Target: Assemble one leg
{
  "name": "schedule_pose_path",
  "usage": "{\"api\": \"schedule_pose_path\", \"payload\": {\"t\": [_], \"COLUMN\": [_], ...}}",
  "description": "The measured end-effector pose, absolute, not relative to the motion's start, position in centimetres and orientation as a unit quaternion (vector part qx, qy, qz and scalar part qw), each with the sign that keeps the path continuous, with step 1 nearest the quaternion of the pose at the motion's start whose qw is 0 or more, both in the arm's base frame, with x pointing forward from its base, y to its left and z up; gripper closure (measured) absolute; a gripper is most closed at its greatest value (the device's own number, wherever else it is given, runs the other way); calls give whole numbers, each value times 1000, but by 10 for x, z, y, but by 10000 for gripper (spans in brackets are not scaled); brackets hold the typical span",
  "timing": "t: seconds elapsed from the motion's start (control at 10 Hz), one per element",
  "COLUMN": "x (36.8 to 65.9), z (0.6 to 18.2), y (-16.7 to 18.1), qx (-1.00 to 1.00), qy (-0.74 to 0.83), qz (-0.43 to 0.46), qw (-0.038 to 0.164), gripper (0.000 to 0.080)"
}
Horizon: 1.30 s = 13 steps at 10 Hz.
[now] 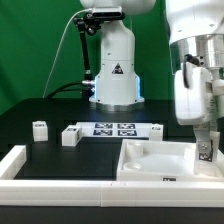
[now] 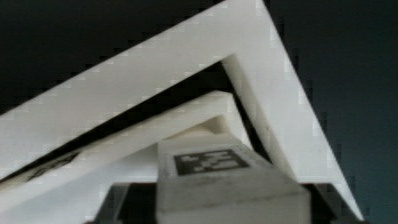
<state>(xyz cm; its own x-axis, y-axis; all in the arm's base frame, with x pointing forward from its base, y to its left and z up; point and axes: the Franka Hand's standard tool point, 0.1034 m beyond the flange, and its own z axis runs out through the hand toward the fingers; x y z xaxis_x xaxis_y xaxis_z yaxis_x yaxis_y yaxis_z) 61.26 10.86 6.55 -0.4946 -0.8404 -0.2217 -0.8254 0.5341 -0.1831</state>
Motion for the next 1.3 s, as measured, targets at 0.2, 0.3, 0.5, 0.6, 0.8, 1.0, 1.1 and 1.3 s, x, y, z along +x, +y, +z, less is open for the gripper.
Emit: {"api": "schedule_pose_path", "payload": {"t": [0.2, 0.3, 0.5, 0.6, 0.8, 1.0, 1.1, 1.3], "x": [612, 611, 610, 610, 610, 610, 610, 610], "z": [66, 65, 65, 65, 65, 65, 65, 65], "y": [103, 100, 96, 97, 97, 97, 97, 97], "qx": [-446, -437, -441, -443, -444, -445, -445, -446], "qy": [884, 889, 887, 886, 886, 885, 885, 885], "qz": [-26, -22, -20, -20, -20, -20, -20, -20], "qw": [139, 135, 134, 134, 134, 134, 134, 134], "gripper": [496, 496, 496, 496, 324, 162, 162, 152]}}
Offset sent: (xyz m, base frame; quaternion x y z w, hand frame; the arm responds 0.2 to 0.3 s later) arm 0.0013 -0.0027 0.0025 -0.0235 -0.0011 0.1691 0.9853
